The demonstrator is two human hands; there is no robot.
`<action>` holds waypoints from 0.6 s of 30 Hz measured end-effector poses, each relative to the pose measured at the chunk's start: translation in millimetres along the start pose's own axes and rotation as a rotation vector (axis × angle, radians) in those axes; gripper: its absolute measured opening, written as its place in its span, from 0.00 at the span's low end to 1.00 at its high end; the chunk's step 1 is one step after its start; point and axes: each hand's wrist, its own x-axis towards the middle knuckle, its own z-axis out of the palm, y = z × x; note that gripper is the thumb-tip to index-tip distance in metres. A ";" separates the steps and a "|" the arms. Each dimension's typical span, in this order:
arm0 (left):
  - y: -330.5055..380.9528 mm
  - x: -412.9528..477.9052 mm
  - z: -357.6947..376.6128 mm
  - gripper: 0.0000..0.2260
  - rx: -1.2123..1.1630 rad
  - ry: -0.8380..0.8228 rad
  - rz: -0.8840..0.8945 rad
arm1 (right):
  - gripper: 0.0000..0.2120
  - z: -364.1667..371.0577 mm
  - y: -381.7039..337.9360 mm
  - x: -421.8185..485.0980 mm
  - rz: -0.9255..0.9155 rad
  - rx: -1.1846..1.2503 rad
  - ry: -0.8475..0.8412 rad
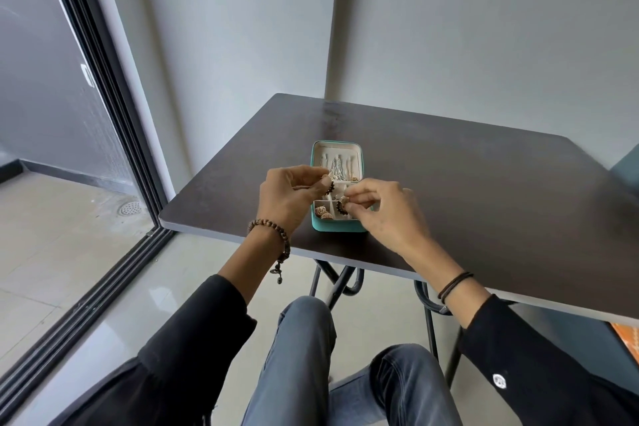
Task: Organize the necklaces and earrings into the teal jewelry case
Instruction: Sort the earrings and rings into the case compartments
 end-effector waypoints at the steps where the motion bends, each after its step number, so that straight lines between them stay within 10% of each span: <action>1: -0.8 -0.6 -0.5 0.08 0.003 0.003 0.003 | 0.10 1.0 -0.4 -0.2 0.003 -0.002 0.000; 18: -1.5 0.1 10.6 0.09 0.254 -0.061 0.028 | 0.09 6.4 9.1 -5.2 -0.004 -0.069 0.070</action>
